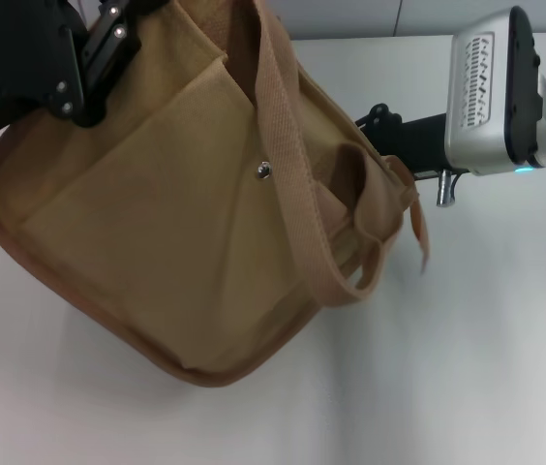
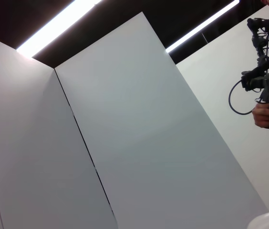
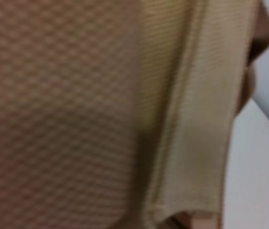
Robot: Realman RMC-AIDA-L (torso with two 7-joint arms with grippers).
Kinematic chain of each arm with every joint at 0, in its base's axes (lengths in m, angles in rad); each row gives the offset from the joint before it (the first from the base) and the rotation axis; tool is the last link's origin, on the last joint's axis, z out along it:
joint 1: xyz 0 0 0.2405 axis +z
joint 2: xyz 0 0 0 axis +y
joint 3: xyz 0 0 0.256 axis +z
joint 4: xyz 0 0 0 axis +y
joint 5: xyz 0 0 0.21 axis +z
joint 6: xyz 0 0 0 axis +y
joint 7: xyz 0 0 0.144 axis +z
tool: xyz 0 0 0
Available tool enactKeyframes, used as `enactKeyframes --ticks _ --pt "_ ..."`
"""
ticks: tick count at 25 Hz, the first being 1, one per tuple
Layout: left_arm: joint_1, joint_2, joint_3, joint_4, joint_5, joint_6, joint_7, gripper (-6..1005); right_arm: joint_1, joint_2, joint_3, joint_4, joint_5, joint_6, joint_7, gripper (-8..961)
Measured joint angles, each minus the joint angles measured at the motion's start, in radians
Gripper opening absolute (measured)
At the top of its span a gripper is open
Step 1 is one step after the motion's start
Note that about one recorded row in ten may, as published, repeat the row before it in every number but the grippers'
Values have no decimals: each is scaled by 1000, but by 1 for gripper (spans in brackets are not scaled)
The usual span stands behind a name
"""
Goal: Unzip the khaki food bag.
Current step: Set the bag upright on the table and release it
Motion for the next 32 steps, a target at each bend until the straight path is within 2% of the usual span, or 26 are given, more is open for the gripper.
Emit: enactKeyframes --ticks 6,12,17,25,28,32 --pt "1 -2 0 -6 -2 -12 2 112 -38 -3 29 -64 3 -72 -24 244" --pt "1 -5 8 -60 -22 -20 38 113 -55 -4 205 -99 50 -172 -15 64" --pt "-4 -9 27 -154 -28 -19 96 114 -57 -5 348 -103 113 -209 33 34" --pt "-41 -14 91 -438 -42 -34 325 116 -60 -5 404 -129 189 -205 91 -1" --pt "-44 -14 93 -485 -43 -36 367 116 -62 -5 428 -137 205 -204 109 0" --pt "-33 -14 86 -487 -44 -15 370 117 -64 -10 447 -136 203 -203 130 -1"
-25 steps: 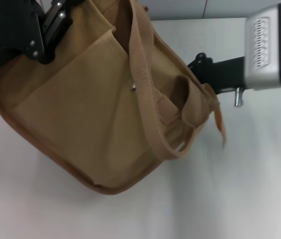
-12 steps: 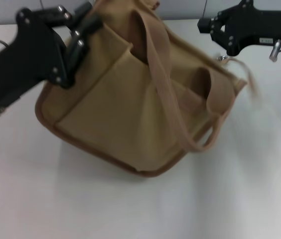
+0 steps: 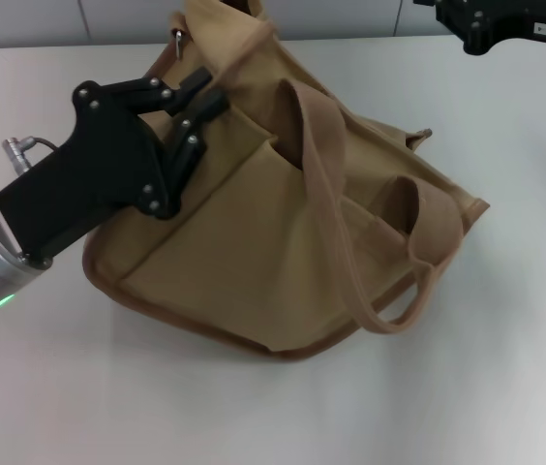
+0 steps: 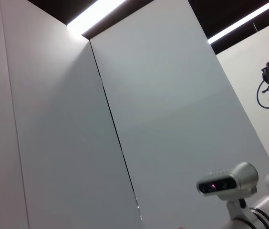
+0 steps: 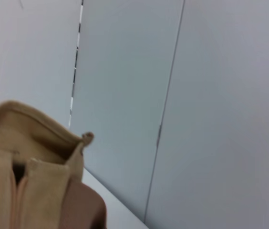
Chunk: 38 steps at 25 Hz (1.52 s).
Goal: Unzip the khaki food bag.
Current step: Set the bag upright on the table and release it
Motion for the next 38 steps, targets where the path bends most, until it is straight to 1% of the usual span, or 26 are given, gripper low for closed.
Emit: enactKeyframes --ticks 1,2,3,4,5,7,8,10,14,17,19,21,23,25,27,29,32,36,38 --pt "3 0 -3 2 -2 4 -1 117 0 -6 1 6 -6 2 4 -1" --pt "8 2 -6 5 -8 9 -6 118 0 -22 1 15 -23 7 11 0" --pt "11 4 -7 5 -14 11 -7 118 0 -22 1 15 -23 7 11 0" --pt "15 6 -7 5 -19 13 -9 118 0 -41 -3 15 -60 3 37 0" --pt "23 7 -7 8 -26 15 -9 118 0 -41 -3 15 -60 3 37 19" --pt "39 7 -8 16 -36 16 -9 119 0 -59 -14 7 -120 -9 65 58" --pt "43 7 -8 19 -39 17 -9 119 0 -65 -19 0 -157 -18 71 77" --pt "53 7 -9 24 -48 20 -10 119 1 -69 -26 -16 -225 -40 71 116" --pt "60 9 -9 32 -61 24 -14 120 9 -65 -31 -71 -366 -141 66 184" --pt "59 9 -9 33 -62 25 -14 121 22 -64 -43 -110 -421 -202 65 234" --pt "55 9 -9 33 -62 24 -14 121 27 -58 -72 -141 -442 -205 67 268" --pt "53 10 -9 33 -62 23 -14 122 31 -45 -112 -165 -469 -180 73 302" --pt "51 11 -9 33 -62 22 -14 122 41 -27 -140 -178 -504 -156 73 530" --pt "50 11 -9 33 -62 21 -14 122 55 -5 -154 -183 -541 -132 68 534" --pt "50 11 -9 33 -63 19 -15 123 61 5 -171 -188 -547 -115 56 537" --pt "50 11 -9 33 -63 18 -16 123 61 8 -215 -192 -533 -89 50 541" --pt "50 11 -9 33 -63 17 -16 124 62 8 -294 -187 -523 -34 52 520" --pt "50 12 -10 33 -65 17 -16 125 48 13 -403 -172 -512 85 51 493" --pt "50 12 -10 33 -65 17 -17 125 34 14 -449 -166 -482 142 40 479"
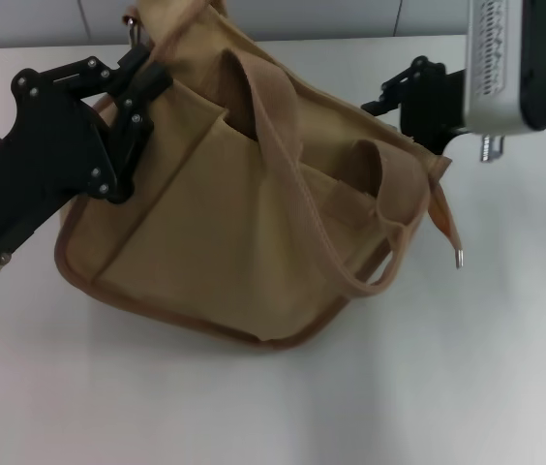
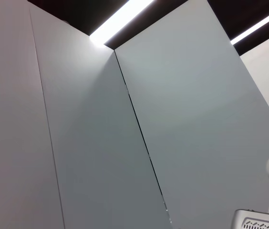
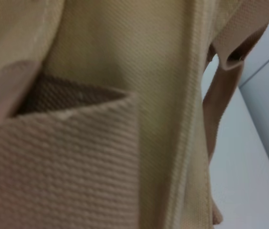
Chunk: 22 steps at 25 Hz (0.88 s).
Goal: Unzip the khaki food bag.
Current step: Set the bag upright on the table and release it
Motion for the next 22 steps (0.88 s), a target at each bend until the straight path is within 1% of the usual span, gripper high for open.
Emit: enactKeyframes --ticks 2,7,12,15,18,22 --pt "1 0 0 0 0 0 0 125 -16 0 -19 0 41 28 -22 465" --pt "7 -3 3 -3 -1 4 0 126 -48 -2 -15 -26 118 42 -37 344" --pt "11 -8 9 -22 3 -1 2 127 -101 -4 14 -92 177 39 -39 223" --pt "13 -10 16 -41 5 -6 10 128 -132 -4 46 -130 218 36 -43 65" --pt "16 -12 32 -61 6 -21 13 129 -180 -5 80 -186 264 34 -46 56" --pt "16 -12 56 -71 6 -29 13 130 -206 -5 116 -213 310 27 -53 51"
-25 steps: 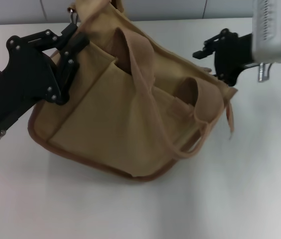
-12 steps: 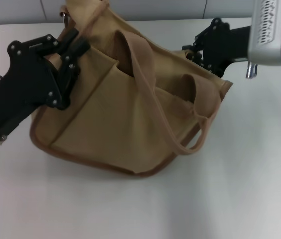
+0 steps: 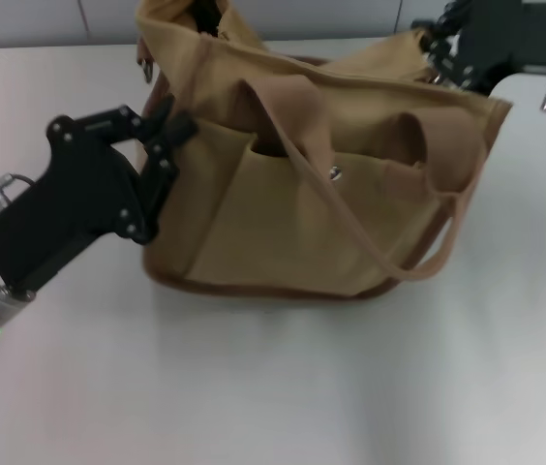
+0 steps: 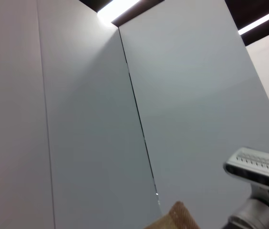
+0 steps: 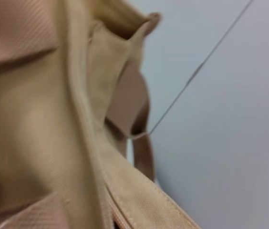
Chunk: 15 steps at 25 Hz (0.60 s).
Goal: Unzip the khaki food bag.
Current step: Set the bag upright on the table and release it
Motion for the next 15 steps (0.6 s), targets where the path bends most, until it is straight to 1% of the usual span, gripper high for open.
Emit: enactKeyframes --ticks 4,8,11,15 --pt "-7 0 35 -38 -1 -24 1 130 -15 0 52 -15 54 -30 -6 65" --pt "-12 0 78 -66 -2 -41 22 131 -21 0 64 -6 68 -55 36 79" --pt "-5 0 82 -68 -3 -41 31 132 -26 0 59 14 55 -76 91 89" --pt "15 1 71 -71 -5 -41 22 133 -49 4 57 39 63 -68 124 103"
